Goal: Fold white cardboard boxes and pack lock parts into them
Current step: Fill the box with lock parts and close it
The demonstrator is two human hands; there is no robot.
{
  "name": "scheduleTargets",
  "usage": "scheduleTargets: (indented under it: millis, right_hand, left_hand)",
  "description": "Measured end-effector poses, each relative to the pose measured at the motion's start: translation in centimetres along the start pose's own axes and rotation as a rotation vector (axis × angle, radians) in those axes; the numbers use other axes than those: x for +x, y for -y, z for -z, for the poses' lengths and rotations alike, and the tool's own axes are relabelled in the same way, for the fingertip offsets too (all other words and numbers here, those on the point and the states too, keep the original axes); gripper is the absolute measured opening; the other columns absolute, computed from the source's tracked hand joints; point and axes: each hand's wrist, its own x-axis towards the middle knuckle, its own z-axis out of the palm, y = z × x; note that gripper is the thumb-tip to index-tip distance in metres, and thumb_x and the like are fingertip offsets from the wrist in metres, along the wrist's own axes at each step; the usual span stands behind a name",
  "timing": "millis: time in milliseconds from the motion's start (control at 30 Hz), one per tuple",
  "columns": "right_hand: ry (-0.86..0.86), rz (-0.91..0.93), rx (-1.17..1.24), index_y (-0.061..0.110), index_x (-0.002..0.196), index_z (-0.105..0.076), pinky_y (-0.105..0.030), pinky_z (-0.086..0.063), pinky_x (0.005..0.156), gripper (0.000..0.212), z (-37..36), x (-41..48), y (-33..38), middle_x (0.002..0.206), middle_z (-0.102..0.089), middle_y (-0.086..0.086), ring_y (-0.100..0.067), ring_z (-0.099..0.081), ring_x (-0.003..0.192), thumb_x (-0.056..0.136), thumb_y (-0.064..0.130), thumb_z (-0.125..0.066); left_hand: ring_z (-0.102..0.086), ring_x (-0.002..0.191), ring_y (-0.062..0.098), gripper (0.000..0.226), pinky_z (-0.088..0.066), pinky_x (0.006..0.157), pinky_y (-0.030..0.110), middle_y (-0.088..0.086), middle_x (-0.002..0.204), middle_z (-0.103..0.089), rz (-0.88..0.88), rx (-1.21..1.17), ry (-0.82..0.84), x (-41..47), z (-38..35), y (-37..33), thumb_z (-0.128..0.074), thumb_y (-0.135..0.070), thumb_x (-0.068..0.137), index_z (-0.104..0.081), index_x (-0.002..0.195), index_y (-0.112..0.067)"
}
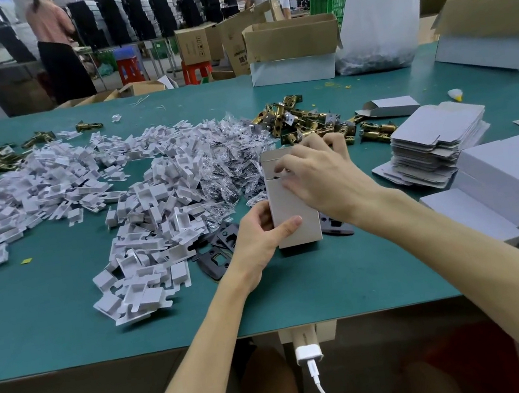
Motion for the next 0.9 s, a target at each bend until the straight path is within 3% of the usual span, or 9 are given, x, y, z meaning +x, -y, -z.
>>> scheduleTargets:
  millis: [167,333,400,500,567,633,667,800,900]
  right_hand:
    - [0.182,-0.051,0.02,0.017,0.106,-0.068,-0.047,-0.014,0.106,0.04,-0.1,0.2,0.0,0.105,-0.064,0.003,-0.023,-0.04,0.122,0.103,0.05,-0.046]
    - [0.222,-0.076,0.127,0.013,0.108,-0.068,-0.046,-0.015,0.111,0.042,0.3,0.1,-0.2,0.103,-0.062,-0.004,-0.02,-0.042,0.123,0.102,0.051,-0.05]
    - [0.171,-0.052,0.191,0.011,0.113,-0.064,-0.042,-0.022,0.112,0.035,0.0,-0.6,-0.2,0.11,-0.064,-0.004,-0.02,-0.043,0.123,0.1,0.042,-0.058]
    - [-0.098,-0.084,0.445,0.005,0.121,-0.058,-0.029,-0.034,0.106,0.035,-1.1,-2.5,-0.1,0.125,-0.057,-0.009,-0.025,-0.044,0.124,0.092,0.017,-0.072]
    - [-0.208,-0.243,0.659,0.006,0.13,-0.051,-0.021,-0.044,0.097,0.049,-1.7,-3.4,0.0,0.131,-0.047,-0.009,-0.016,-0.05,0.119,0.088,0.011,-0.077]
    - [-0.182,-0.427,0.872,0.011,0.134,-0.049,-0.014,-0.052,0.086,0.056,-2.3,-4.0,0.2,0.13,-0.047,-0.005,-0.002,-0.059,0.105,0.087,0.012,-0.079]
    - [-0.14,-0.484,0.968,0.014,0.135,-0.05,-0.016,-0.055,0.084,0.055,-2.6,-4.2,0.2,0.126,-0.054,-0.002,-0.001,-0.064,0.099,0.088,0.013,-0.079]
    - [-0.054,-0.562,1.213,0.031,0.135,-0.052,-0.048,-0.06,0.086,0.048,-3.4,-5.1,0.1,0.111,-0.068,0.0,-0.021,-0.072,0.094,0.094,0.019,-0.073]
    - [-0.085,-0.559,1.254,0.036,0.134,-0.053,-0.049,-0.06,0.087,0.045,-3.5,-5.3,0.3,0.11,-0.068,-0.002,-0.021,-0.071,0.097,0.095,0.02,-0.071]
  left_hand:
    - [-0.073,0.109,0.02,0.053,-0.059,0.089,0.03,0.006,0.116,-0.077,-0.014,-0.022,0.006,-0.1,0.1,0.0,-0.087,-0.019,0.079,-0.064,0.126,-0.01]
    - [-0.072,0.11,0.023,0.055,-0.06,0.09,0.033,0.005,0.116,-0.077,-0.034,-0.035,0.021,-0.2,0.1,-0.1,-0.089,-0.021,0.076,-0.065,0.125,-0.013]
    - [-0.071,0.112,0.026,0.055,-0.059,0.091,0.034,0.006,0.117,-0.076,-0.054,-0.036,0.019,-0.3,0.1,-0.1,-0.088,-0.019,0.08,-0.063,0.129,-0.016]
    - [-0.069,0.116,0.031,0.075,-0.059,0.096,0.042,0.014,0.122,-0.073,-0.076,-0.063,0.027,-0.3,0.0,-0.3,-0.084,-0.021,0.083,-0.051,0.15,-0.023]
    - [-0.069,0.118,0.029,0.087,-0.058,0.099,0.045,0.013,0.126,-0.072,-0.088,-0.068,0.044,-0.3,0.0,-0.4,-0.082,-0.02,0.085,-0.038,0.159,-0.034]
    - [-0.07,0.119,0.025,0.093,-0.056,0.102,0.047,0.008,0.128,-0.073,-0.095,-0.055,0.048,-0.3,0.0,-0.4,-0.081,-0.019,0.085,-0.031,0.161,-0.039]
    - [-0.069,0.119,0.024,0.095,-0.055,0.104,0.049,0.008,0.129,-0.072,-0.095,-0.051,0.043,-0.3,0.0,-0.5,-0.081,-0.019,0.084,-0.03,0.161,-0.04]
    - [-0.068,0.121,0.026,0.092,-0.054,0.105,0.053,0.008,0.129,-0.072,-0.092,-0.059,0.019,-0.2,0.1,-0.5,-0.082,-0.018,0.083,-0.035,0.16,-0.039]
    - [-0.068,0.122,0.025,0.089,-0.054,0.105,0.052,0.007,0.129,-0.072,-0.101,-0.055,0.02,-0.1,0.2,-0.3,-0.082,-0.017,0.085,-0.038,0.159,-0.04]
